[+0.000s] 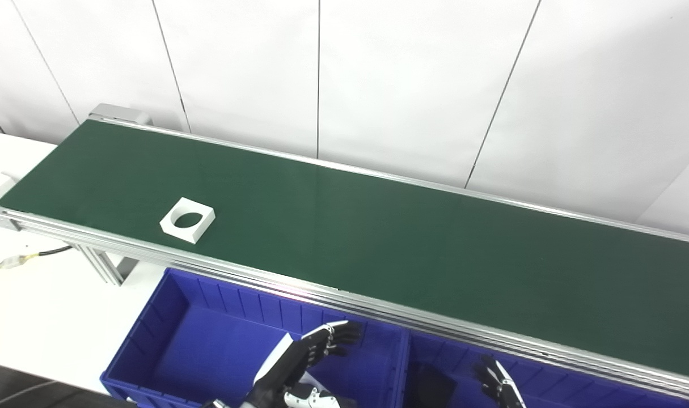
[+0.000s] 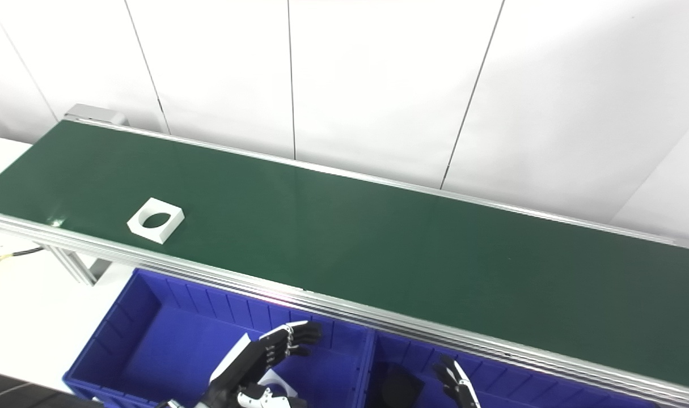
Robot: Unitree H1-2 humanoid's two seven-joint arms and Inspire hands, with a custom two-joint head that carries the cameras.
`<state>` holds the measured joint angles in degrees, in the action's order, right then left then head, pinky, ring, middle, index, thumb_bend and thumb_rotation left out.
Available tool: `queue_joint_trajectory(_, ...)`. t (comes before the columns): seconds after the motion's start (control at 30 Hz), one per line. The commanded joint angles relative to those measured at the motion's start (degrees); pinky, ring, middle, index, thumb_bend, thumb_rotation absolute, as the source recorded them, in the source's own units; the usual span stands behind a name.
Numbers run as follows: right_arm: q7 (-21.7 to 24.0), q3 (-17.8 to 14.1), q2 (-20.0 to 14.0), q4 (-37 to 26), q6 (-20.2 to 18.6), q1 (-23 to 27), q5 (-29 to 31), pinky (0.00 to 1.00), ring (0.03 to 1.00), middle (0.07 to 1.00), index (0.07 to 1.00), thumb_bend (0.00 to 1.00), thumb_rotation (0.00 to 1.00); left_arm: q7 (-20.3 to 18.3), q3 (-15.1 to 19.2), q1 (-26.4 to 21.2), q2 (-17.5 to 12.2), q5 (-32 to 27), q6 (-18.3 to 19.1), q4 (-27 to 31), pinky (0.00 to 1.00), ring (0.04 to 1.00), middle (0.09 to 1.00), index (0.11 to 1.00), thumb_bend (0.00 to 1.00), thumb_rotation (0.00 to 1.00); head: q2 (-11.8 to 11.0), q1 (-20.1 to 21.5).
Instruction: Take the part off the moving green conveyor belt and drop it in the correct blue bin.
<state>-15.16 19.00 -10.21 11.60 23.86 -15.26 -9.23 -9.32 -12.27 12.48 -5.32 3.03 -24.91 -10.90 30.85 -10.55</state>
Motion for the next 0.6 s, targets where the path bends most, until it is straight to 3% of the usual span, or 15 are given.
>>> queue_joint_trajectory(0.0,-0.79,0.11,-0.22,-1.20,3.07,0.46,0.64,0.83,0.859,0.838,0.888,0.71,0.40,1.55,-0.21,-1.68,-0.54,-0.27,-2.02,3.91,0.75,0.800,0.805,0.798,1.00,0.32,-0.01,0.15)
queue_joint_trajectory(0.27,-1.83,0.69,-0.69,-0.98,3.07,1.04,0.37,0.81,0.838,0.828,0.876,0.73,0.43,4.00,1.18,-5.59,-2.92,0.41,-2.02,12.53,0.73,0.801,0.821,0.822,1.00,0.38,0.33,2.39)
queue_joint_trajectory(0.57,-2.38,1.22,-0.70,-2.04,3.06,0.98,-0.12,0.78,0.823,0.817,0.863,0.74,0.40,3.62,7.89,-11.62,-6.68,-2.01,-2.02,13.50,0.81,0.846,0.854,0.859,0.92,0.36,1.99,7.37)
